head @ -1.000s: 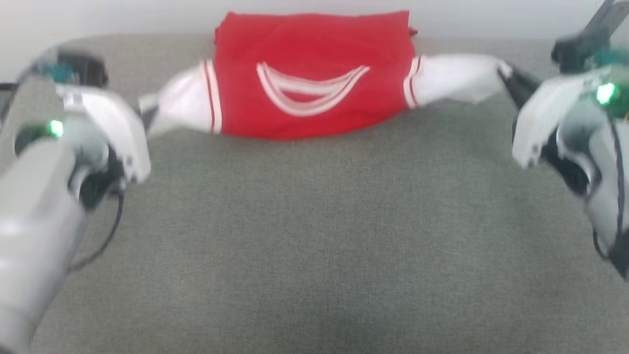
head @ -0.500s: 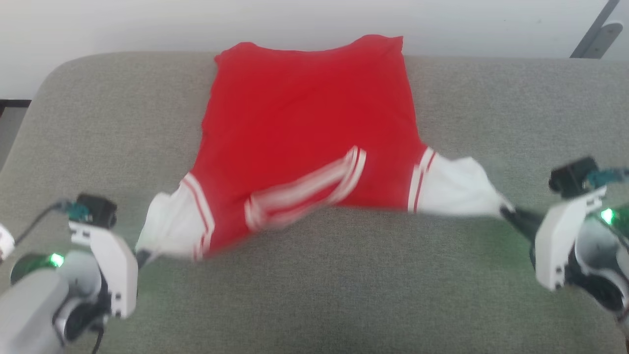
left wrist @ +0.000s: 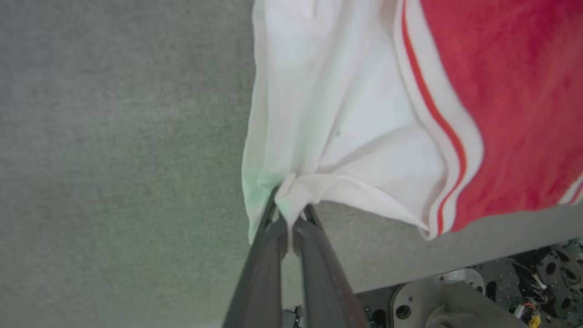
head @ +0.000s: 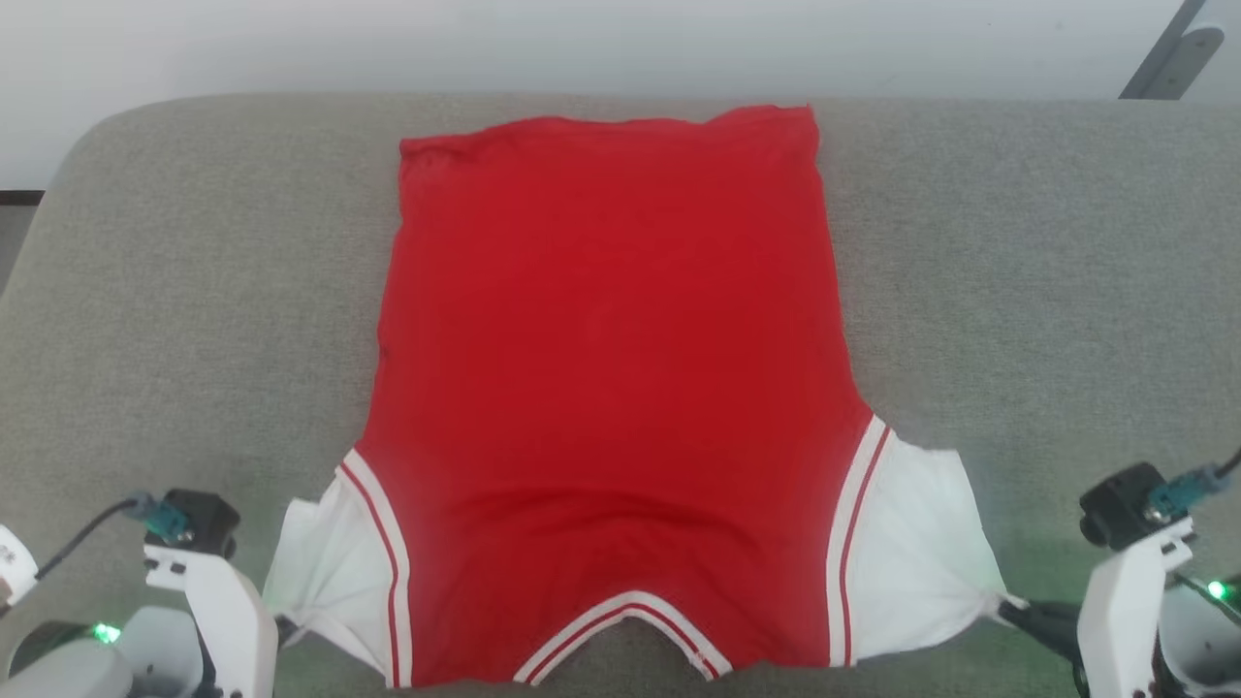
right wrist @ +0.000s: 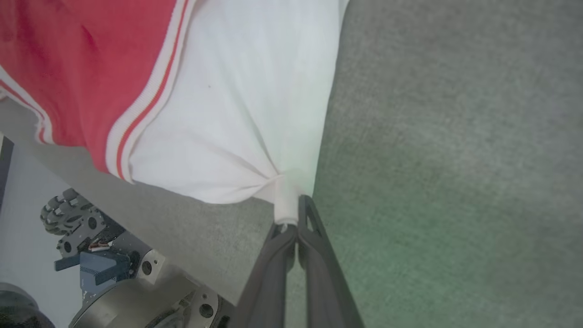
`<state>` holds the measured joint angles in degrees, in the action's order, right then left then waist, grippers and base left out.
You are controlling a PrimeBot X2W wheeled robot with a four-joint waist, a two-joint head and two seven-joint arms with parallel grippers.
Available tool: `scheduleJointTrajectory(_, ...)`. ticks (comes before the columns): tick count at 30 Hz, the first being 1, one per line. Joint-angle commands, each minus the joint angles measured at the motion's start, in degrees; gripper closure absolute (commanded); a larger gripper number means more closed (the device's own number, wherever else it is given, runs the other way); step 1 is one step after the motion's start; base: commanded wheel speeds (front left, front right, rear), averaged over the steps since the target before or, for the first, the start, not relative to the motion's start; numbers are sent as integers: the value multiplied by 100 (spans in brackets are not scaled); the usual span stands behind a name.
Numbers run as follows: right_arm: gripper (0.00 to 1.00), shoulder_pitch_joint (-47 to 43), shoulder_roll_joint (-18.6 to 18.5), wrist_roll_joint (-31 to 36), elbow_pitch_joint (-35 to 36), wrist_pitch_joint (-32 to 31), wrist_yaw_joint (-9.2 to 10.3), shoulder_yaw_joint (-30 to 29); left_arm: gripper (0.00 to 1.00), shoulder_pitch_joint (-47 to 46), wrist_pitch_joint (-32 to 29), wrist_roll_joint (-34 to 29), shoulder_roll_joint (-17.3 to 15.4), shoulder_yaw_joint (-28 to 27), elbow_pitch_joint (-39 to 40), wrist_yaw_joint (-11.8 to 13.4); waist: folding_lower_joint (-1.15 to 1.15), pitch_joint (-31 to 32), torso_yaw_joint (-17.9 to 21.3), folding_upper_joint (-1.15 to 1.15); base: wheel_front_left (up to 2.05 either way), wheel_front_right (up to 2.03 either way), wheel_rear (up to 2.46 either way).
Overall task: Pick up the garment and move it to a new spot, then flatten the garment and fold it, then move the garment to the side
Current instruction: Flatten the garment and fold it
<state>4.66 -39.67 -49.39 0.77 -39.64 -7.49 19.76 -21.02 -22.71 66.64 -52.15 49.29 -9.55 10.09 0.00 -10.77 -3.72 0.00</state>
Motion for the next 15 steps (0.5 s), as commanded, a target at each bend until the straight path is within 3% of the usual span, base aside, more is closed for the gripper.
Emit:
scheduleJointTrajectory(1, 100, -218, 62, 17, 164, -150, -1, -183, 100, 131, -36, 27, -94, -22, 159, 116, 0, -17, 9, 0, 0, 0, 0)
scheduleJointTrajectory(10, 98, -691, 500, 361, 548, -491, -1, -782, 100, 346, -18, 114, -199, -46, 592, 352, 0, -20, 21, 0, 0, 0, 0)
scheduleJointTrajectory(11, 76, -716, 543, 399, 573, -530, -1, -822, 100, 342, -12, 112, -198, -49, 628, 370, 0, -16, 19, 0, 0, 0, 0)
scheduleJointTrajectory(12, 68, -744, 582, 451, 588, -584, -1, -854, 100, 338, -8, 109, -196, -49, 659, 375, 0, -9, 18, 0, 0, 0, 0)
scheduleJointTrajectory(13, 23, -766, 632, 492, 611, -622, -1, -907, 100, 336, -1, 103, -198, -51, 681, 388, 0, -6, 19, 0, 0, 0, 0)
scheduleJointTrajectory(14, 0, -777, 681, 522, 630, -664, -1, -960, 100, 334, 5, 100, -194, -53, 703, 392, 0, -6, 20, 0, 0, 0, 0)
scheduleJointTrajectory(15, 0, -782, 718, 561, 668, -700, -1, -995, 100, 337, -4, 100, -190, -54, 724, 406, 0, -5, 21, 0, 0, 0, 0)
